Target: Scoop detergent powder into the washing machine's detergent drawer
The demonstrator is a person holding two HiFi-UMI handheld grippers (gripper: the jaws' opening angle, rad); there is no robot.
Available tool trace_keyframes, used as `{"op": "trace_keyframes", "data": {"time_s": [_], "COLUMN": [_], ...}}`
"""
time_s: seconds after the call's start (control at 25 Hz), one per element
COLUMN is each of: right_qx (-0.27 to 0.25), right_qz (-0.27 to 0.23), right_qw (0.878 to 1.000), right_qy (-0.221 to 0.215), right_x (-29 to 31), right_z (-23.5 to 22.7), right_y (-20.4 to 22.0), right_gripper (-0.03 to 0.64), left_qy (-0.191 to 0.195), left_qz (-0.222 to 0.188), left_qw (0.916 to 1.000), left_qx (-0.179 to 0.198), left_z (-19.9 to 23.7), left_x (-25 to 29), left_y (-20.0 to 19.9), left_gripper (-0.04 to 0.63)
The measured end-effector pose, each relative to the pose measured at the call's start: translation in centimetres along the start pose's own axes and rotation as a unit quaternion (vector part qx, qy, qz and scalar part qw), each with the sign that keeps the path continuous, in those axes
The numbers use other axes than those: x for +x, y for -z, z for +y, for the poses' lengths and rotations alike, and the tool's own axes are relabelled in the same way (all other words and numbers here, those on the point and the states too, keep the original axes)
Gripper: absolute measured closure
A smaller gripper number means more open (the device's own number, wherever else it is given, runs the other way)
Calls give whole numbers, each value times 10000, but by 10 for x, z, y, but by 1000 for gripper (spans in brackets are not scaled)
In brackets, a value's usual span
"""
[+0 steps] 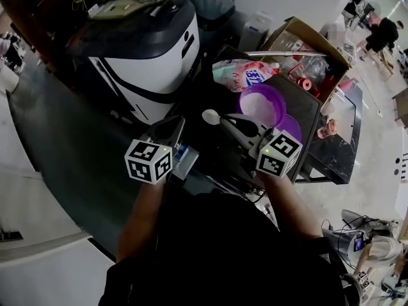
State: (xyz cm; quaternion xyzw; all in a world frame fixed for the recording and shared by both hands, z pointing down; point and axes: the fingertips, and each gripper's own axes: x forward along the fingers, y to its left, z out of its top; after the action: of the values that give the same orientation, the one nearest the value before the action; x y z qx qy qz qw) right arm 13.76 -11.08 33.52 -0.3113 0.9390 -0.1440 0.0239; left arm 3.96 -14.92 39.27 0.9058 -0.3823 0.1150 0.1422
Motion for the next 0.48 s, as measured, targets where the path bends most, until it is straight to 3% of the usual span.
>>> {"op": "trace_keyframes", "data": {"time_s": [0.48], "right_qx": [242], "right_qz": [-563], "right_qw": [9945], "right_qy": [853], "right_x": [-102], "right_z": [-49], "right_y": [-24], "right_gripper": [597], "left_qy": [506], "left_qz": [47], "left_qw": [9984], "left_qx": [246], "left_z": [-66], "left_x": [43], "left_y": [-24], "left_gripper": [588]}}
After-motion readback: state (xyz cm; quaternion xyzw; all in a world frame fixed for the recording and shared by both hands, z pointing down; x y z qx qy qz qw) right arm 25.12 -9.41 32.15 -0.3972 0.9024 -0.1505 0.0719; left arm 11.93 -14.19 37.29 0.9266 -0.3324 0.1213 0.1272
